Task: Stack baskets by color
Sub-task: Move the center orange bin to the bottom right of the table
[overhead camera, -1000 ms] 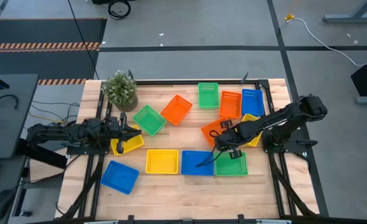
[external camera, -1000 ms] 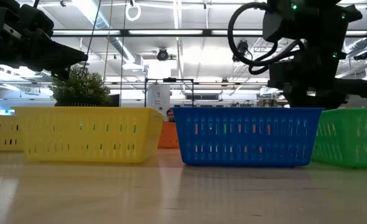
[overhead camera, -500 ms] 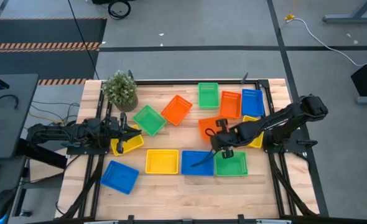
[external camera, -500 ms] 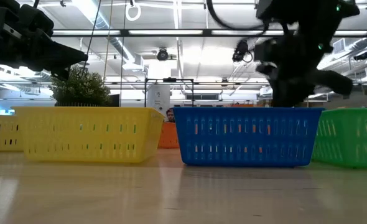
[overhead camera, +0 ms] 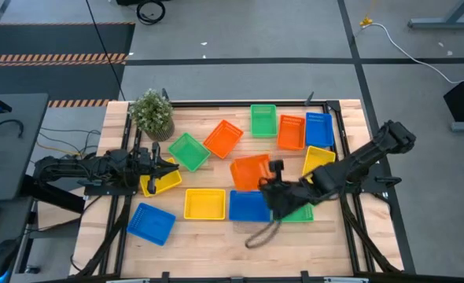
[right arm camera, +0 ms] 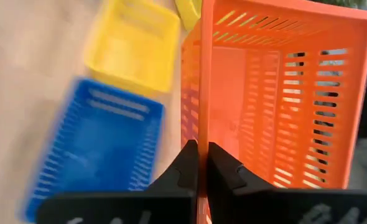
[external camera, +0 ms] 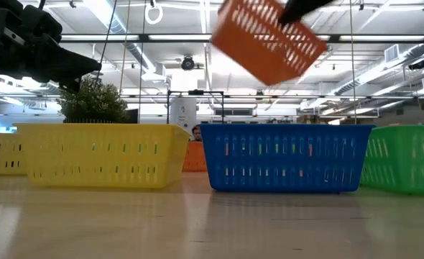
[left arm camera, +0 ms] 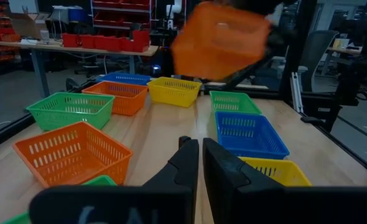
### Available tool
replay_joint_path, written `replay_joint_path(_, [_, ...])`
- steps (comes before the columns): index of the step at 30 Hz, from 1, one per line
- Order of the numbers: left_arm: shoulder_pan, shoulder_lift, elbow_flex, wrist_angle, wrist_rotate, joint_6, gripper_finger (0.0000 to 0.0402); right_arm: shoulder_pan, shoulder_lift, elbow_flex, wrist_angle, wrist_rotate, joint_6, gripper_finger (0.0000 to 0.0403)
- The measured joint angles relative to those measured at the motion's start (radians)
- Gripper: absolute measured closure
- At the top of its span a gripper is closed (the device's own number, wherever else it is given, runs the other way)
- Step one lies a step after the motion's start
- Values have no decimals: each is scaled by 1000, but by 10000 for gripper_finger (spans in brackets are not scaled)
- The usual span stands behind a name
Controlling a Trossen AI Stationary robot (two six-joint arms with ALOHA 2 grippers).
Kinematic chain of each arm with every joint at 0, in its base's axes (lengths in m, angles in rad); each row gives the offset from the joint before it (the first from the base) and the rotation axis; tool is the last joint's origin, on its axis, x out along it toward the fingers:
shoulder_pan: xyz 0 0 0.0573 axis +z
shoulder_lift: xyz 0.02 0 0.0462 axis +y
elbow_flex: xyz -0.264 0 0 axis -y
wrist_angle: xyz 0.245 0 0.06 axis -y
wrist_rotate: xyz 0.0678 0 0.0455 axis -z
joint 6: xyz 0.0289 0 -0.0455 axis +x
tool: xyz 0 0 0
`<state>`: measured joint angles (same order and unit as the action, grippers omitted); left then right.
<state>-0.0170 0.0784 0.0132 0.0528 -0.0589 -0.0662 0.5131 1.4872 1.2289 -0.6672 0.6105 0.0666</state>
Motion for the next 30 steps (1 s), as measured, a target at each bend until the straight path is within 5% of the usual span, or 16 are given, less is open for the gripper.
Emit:
replay_joint_path(6, [0, 0, 0, 0, 0, 0, 365, 170, 0, 36, -7, -22, 237, 391])
replay_joint_path(22, [0, 0, 0, 0, 0, 0, 371, 530, 103, 43, -79, -415, 1107, 391])
replay_joint_path(25, [0, 0, 0, 0, 0, 0, 367, 563, 164, 43, -113, -503, 1176, 391])
replay_joint_path(30, [0, 0, 0, 1, 0, 0, 368, 599, 252, 42, -215, -502, 1180, 391])
